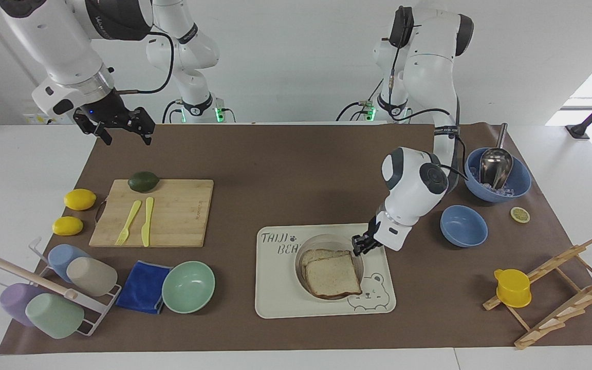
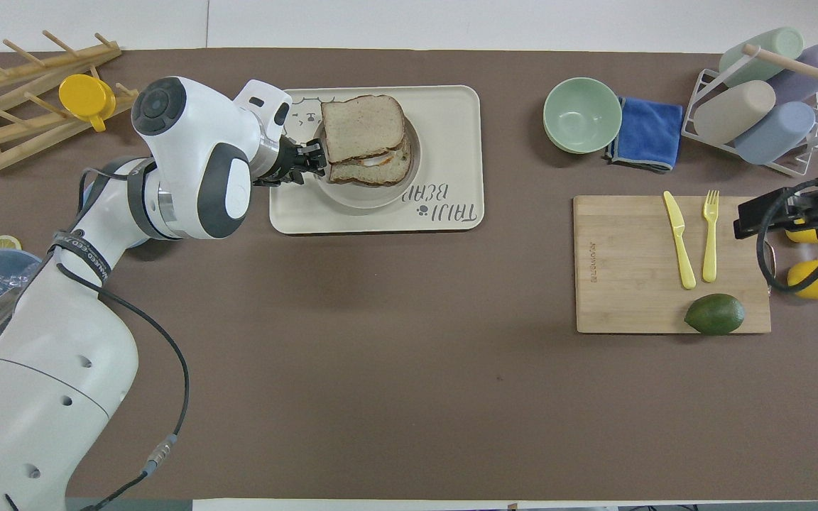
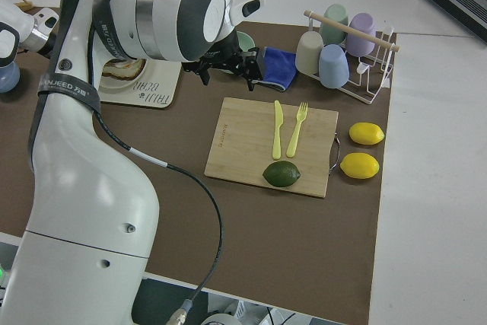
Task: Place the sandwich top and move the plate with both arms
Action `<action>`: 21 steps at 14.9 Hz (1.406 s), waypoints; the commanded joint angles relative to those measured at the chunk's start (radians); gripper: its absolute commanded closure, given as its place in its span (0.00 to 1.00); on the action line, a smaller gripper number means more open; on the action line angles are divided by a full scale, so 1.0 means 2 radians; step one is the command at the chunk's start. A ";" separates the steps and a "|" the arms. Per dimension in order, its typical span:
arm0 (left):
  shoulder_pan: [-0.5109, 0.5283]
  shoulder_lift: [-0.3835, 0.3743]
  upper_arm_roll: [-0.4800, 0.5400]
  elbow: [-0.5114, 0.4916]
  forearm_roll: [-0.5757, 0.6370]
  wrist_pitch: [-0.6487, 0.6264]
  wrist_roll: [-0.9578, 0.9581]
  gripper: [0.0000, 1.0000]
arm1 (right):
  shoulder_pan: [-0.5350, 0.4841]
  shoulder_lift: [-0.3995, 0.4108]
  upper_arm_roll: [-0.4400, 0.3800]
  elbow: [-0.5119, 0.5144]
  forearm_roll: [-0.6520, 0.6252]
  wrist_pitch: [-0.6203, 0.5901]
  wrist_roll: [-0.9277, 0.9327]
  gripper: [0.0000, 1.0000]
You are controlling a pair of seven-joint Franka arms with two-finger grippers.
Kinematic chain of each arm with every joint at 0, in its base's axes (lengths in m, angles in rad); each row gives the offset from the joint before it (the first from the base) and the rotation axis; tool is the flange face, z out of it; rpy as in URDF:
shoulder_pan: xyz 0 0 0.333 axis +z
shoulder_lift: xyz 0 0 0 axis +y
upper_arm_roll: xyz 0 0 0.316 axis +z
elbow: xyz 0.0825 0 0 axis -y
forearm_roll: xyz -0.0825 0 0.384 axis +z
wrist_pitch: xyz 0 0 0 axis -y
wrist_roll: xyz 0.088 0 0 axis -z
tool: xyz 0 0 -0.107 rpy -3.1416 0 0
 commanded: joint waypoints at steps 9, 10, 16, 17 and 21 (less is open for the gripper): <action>0.068 -0.125 0.013 0.007 0.089 -0.161 0.090 0.00 | -0.002 0.003 0.005 0.005 -0.002 0.013 -0.010 0.00; 0.067 -0.139 0.023 0.007 0.093 -0.184 0.093 0.00 | -0.002 0.003 0.005 0.005 -0.002 0.013 -0.010 0.00; 0.061 -0.239 0.024 -0.025 0.125 -0.275 0.095 0.00 | -0.003 0.003 0.005 0.005 -0.002 0.013 -0.012 0.00; 0.059 -0.259 0.024 -0.038 0.125 -0.284 0.093 0.00 | -0.002 0.003 0.005 0.005 -0.002 0.014 -0.012 0.00; 0.064 -0.346 0.023 -0.116 0.125 -0.299 0.096 0.00 | -0.003 0.003 0.008 0.005 -0.002 0.010 -0.012 0.00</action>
